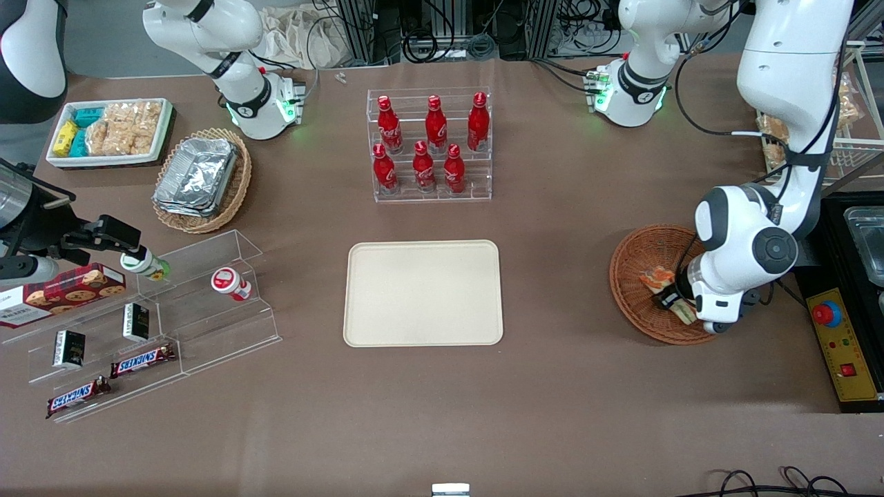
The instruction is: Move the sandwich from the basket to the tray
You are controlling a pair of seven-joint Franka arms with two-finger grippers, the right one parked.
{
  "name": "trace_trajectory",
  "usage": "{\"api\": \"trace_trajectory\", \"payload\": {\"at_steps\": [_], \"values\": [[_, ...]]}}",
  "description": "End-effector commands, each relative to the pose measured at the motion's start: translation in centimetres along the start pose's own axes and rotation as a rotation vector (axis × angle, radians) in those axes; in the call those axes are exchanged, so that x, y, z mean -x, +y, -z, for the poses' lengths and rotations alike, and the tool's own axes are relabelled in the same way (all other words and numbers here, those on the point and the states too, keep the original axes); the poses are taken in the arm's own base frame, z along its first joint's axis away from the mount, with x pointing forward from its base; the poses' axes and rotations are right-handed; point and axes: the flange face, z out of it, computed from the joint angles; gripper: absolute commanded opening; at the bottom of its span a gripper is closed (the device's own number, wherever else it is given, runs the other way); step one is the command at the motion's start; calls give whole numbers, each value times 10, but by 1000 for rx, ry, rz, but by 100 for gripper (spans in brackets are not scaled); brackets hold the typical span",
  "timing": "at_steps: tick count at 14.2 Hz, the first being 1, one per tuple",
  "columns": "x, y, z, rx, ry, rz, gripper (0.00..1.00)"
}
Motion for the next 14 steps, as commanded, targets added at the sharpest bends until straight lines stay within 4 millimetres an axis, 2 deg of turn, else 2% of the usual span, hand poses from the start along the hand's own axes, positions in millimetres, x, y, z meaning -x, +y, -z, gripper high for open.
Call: {"api": "trace_trajectory", "payload": {"at_steps": [1, 2, 4, 8, 10, 11, 14], "values": [[-5, 8, 3, 21, 11, 50, 34], [-6, 10, 6, 25, 17, 53, 28], [-5, 10, 17, 25, 25, 39, 25], [-4, 11, 75, -5, -10, 6, 25], [-8, 19, 114, -40, -57, -35, 25], [-9, 23, 141, -55, -79, -58, 26], [-2, 33, 208, -88, -143, -168, 26]]}}
